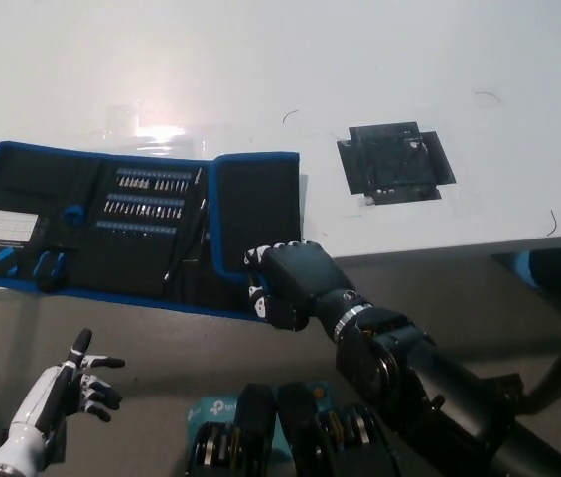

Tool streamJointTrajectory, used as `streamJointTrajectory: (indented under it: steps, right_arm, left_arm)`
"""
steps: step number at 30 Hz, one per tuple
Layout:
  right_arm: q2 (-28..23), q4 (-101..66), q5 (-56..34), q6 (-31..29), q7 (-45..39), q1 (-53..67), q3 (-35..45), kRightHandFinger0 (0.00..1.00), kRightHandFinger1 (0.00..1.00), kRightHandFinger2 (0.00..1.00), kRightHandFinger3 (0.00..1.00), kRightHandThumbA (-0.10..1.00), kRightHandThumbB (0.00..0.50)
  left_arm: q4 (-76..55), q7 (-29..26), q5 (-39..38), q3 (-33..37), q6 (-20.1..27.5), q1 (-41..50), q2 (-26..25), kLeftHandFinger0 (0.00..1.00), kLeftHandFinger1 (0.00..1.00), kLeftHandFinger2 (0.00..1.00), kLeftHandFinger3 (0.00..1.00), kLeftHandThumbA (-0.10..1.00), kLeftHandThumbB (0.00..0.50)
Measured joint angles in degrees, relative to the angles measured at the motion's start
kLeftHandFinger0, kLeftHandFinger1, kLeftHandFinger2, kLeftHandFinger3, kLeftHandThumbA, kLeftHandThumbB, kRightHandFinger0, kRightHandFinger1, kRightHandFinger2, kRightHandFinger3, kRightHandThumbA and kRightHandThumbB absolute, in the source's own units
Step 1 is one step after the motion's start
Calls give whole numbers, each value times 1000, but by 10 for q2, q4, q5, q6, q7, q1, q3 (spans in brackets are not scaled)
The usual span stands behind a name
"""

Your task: The robot uses its right hand to lift an edge of the toolkit kept in middle of the desk and make one fold in it

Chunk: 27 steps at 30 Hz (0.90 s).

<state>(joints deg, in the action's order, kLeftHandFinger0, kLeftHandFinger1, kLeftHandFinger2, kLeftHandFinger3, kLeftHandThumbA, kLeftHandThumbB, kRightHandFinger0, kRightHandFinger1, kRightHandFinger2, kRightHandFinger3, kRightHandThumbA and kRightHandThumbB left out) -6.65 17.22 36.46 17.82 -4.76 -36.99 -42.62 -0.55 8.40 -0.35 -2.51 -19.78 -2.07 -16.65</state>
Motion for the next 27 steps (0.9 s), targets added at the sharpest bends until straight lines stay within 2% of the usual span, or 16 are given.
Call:
streamJointTrajectory:
  steps: [3,5,10,16,19,21,22,24,25,27]
  right_arm:
    - [3,-13,2,5,-7,7,13,1000,1000,1000,1000,36,306]
    - [4,-20,2,8,-12,10,22,1000,1000,1000,1000,42,304]
    - [7,-44,-6,13,-35,16,51,1000,1000,1000,1000,-9,303]
    - [8,-87,-20,24,-68,19,86,1000,1000,1000,1000,-55,317]
    - [9,-103,-29,32,-81,19,103,1000,1000,1000,1000,-59,292]
    - [8,-126,-35,40,-94,19,115,1000,1000,1000,1000,-11,282]
    - [7,-141,-38,44,-100,19,122,1000,1000,1000,1000,-49,295]
    - [3,-173,-44,54,-113,19,137,1000,1000,1000,1000,-49,294]
    - [2,-183,-47,56,-118,19,142,1000,1000,1000,1000,-51,302]
    - [-3,-205,-58,61,-128,22,159,1000,1000,1000,1000,-78,299]
  left_arm:
    - [0,0,0,0,0,4,0,416,411,346,600,1000,492]
    - [0,0,0,0,0,5,0,405,402,326,586,1000,480]
    - [0,0,1,0,0,6,0,368,373,303,565,1000,500]
    - [0,0,1,-1,1,11,0,377,396,321,552,1000,500]
    - [0,0,1,-2,1,12,0,410,413,331,568,1000,500]
    - [0,0,1,-2,1,12,0,380,383,290,518,1000,500]
    - [0,0,1,-2,1,12,0,369,381,295,515,1000,500]
    - [0,0,1,-3,1,13,0,369,384,295,513,1000,500]
    - [0,0,1,-3,1,13,0,398,403,333,519,1000,500]
    - [0,0,0,-3,1,15,0,427,411,330,512,1000,500]
